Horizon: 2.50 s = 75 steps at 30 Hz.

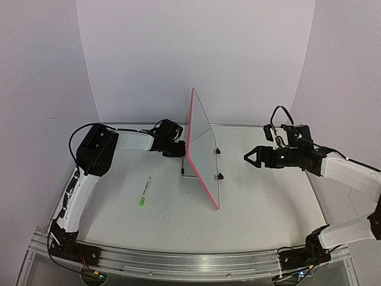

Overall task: Write a sentence on the whiteboard
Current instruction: Move the whiteboard to the center of the board.

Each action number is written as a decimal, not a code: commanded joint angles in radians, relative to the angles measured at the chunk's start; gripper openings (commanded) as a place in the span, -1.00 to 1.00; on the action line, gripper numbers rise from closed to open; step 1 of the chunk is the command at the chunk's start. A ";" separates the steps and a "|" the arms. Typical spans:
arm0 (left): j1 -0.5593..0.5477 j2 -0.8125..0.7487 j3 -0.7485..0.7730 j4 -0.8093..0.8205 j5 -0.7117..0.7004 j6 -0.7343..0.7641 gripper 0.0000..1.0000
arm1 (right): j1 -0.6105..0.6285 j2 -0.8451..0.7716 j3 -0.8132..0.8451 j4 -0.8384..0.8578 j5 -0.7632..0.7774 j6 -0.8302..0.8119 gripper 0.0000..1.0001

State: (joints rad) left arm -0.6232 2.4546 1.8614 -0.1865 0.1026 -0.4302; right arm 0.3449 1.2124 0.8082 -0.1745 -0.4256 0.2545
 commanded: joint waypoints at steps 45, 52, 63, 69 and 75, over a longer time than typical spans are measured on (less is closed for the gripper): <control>0.165 -0.776 -0.582 -0.113 0.016 0.100 0.71 | 0.310 0.744 0.121 0.523 -0.083 -0.196 -0.47; 0.179 -0.874 -0.666 -0.163 -0.042 0.074 0.73 | 0.441 0.759 0.137 0.590 0.082 -0.146 -0.46; 0.195 -1.018 -0.768 -0.232 -0.144 0.030 0.78 | 0.635 0.912 0.263 0.675 0.466 -0.051 -0.51; 0.204 -1.088 -0.822 -0.314 -0.263 -0.024 0.83 | 0.675 0.942 0.286 0.677 0.545 -0.018 -0.50; 0.256 -1.141 -0.869 -0.416 -0.392 -0.133 0.92 | 0.676 0.937 0.278 0.665 0.586 0.028 -0.47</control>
State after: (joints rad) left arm -0.4100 1.3686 1.0179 -0.5131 -0.1627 -0.4723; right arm 1.0100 2.1284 1.0698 0.4934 0.1193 0.2330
